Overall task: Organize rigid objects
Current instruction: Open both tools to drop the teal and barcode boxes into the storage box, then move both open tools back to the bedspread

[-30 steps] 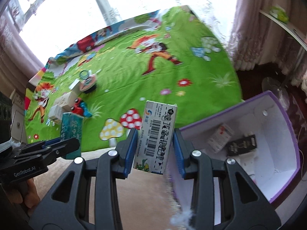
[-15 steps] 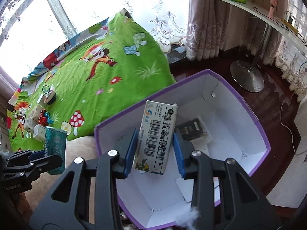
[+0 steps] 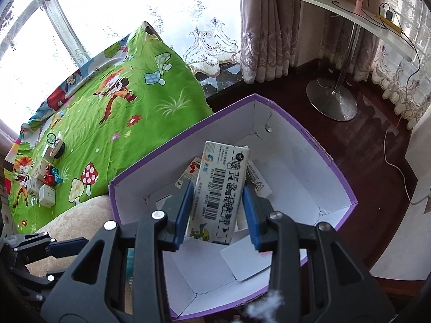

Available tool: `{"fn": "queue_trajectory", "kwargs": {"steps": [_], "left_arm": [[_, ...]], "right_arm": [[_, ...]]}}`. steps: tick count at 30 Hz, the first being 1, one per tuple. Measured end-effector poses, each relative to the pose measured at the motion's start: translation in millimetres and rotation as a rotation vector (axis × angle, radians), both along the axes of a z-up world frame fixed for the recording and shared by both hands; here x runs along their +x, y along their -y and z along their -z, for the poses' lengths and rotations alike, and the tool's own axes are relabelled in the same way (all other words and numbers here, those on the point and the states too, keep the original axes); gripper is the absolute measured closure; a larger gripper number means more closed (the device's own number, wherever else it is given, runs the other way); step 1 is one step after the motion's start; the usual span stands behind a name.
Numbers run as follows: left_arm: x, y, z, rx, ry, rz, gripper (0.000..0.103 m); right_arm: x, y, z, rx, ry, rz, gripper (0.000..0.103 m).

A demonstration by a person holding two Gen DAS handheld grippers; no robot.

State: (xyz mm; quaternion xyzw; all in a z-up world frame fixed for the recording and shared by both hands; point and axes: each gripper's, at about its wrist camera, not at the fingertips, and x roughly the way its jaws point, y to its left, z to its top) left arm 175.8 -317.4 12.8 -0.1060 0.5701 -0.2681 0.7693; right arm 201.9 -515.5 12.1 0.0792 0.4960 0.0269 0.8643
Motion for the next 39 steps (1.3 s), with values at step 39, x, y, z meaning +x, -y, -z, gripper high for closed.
{"fn": "queue_trajectory", "kwargs": {"steps": [39], "left_arm": [[-2, -88, -5, -0.053, -0.009, -0.239, 0.054]], "right_arm": [[1, -52, -12, 0.088, -0.017, -0.157, 0.04]]}}
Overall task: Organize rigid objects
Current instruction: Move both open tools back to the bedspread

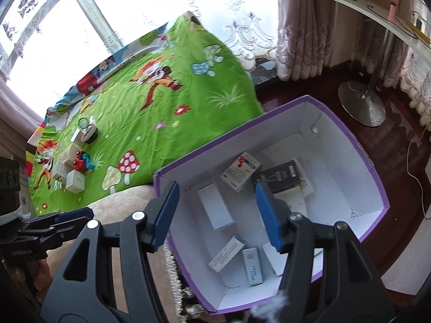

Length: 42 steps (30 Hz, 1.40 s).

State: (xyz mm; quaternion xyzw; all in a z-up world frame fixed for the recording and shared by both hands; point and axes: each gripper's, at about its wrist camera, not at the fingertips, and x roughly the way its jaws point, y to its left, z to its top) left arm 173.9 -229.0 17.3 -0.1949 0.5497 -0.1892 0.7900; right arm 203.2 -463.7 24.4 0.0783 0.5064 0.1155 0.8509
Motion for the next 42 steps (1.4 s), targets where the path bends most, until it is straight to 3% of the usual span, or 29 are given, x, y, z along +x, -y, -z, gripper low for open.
{"fn": "queue_trajectory", "kwargs": {"steps": [22, 33, 42], "left_arm": [[-42, -128, 3, -0.023, -0.002, -0.263, 0.054], [-57, -186, 13, -0.008, -0.023, -0.387, 0.054], [-51, -206, 19, 0.016, -0.052, -0.433, 0.054]], "right_arm": [[-8, -138, -11, -0.018, 0.008, -0.35, 0.04], [0, -197, 5, -0.039, -0.026, -0.488, 0.04], [12, -242, 25, -0.07, -0.054, -0.586, 0.04]]}}
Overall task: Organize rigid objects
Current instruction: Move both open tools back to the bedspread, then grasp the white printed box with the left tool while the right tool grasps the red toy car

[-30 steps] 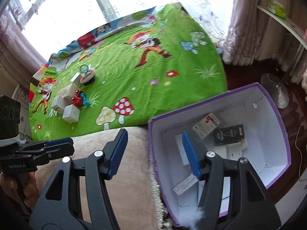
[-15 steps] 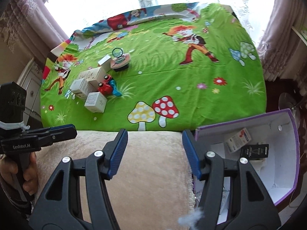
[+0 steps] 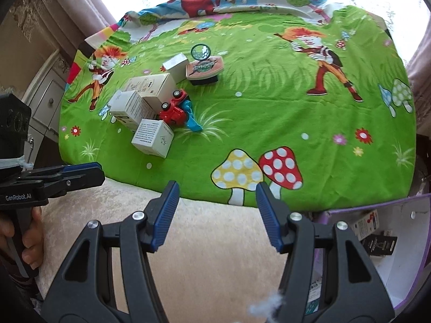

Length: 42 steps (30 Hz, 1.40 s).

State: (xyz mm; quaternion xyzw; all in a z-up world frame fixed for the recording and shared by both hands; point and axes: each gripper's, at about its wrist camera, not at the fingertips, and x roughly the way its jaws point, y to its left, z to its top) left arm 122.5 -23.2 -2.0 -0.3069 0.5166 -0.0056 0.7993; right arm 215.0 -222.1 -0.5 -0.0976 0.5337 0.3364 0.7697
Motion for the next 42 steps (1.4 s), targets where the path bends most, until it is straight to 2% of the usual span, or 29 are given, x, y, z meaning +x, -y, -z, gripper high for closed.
{"fn": "queue_trajectory", "kwargs": {"steps": [9, 17, 25, 30, 31, 34, 35, 39, 42], "left_arm": [[18, -33, 7, 0.057, -0.034, -0.114, 0.054], [32, -52, 9, 0.132, -0.045, -0.155, 0.054], [35, -59, 14, 0.139, -0.032, -0.169, 0.054], [37, -61, 16, 0.131, -0.031, -0.175, 0.054], [37, -62, 17, 0.127, -0.033, -0.176, 0.054], [37, -63, 19, 0.12, -0.036, -0.178, 0.054], [37, -63, 19, 0.119, -0.036, -0.179, 0.054], [36, -63, 16, 0.133, -0.022, -0.179, 0.054], [37, -62, 16, 0.141, -0.021, -0.176, 0.054]], "right_arm": [[22, -48, 26, -0.076, 0.039, -0.133, 0.04], [34, -91, 49, -0.13, 0.082, -0.278, 0.04], [46, -110, 62, -0.156, 0.127, -0.352, 0.051], [45, -118, 69, -0.147, 0.137, -0.395, 0.052], [45, -120, 69, -0.144, 0.147, -0.4, 0.056], [46, -123, 68, -0.12, 0.131, -0.412, 0.081], [46, -123, 68, -0.117, 0.129, -0.419, 0.086], [42, -118, 57, -0.069, 0.123, -0.417, 0.086], [45, -107, 43, 0.001, 0.075, -0.386, 0.087]]}}
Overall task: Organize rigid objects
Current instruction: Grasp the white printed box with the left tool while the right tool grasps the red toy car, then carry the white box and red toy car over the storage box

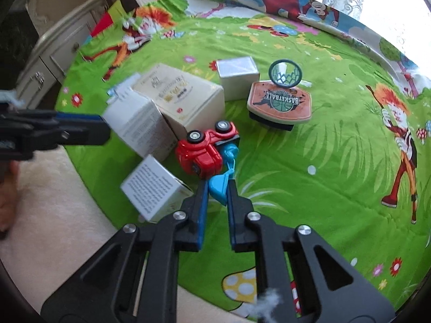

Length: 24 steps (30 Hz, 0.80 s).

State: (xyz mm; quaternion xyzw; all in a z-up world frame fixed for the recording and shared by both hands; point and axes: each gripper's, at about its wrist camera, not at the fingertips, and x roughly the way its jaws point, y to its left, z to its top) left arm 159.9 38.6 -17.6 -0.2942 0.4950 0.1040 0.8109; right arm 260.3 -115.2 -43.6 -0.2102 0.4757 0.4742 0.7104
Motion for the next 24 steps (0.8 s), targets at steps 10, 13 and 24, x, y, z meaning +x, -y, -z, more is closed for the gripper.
{"fn": "queue_trajectory", "kwargs": {"steps": [10, 13, 24], "left_arm": [[18, 16, -3, 0.063, 0.006, 0.054, 0.054], [30, 22, -5, 0.116, 0.017, 0.085, 0.053], [27, 22, -1, 0.065, -0.007, 0.067, 0.041]], "right_arm": [[13, 40, -25, 0.113, -0.203, 0.178, 0.087], [19, 53, -27, 0.149, -0.255, 0.217, 0.087], [19, 97, -43, 0.187, -0.259, 0.327, 0.088]]}}
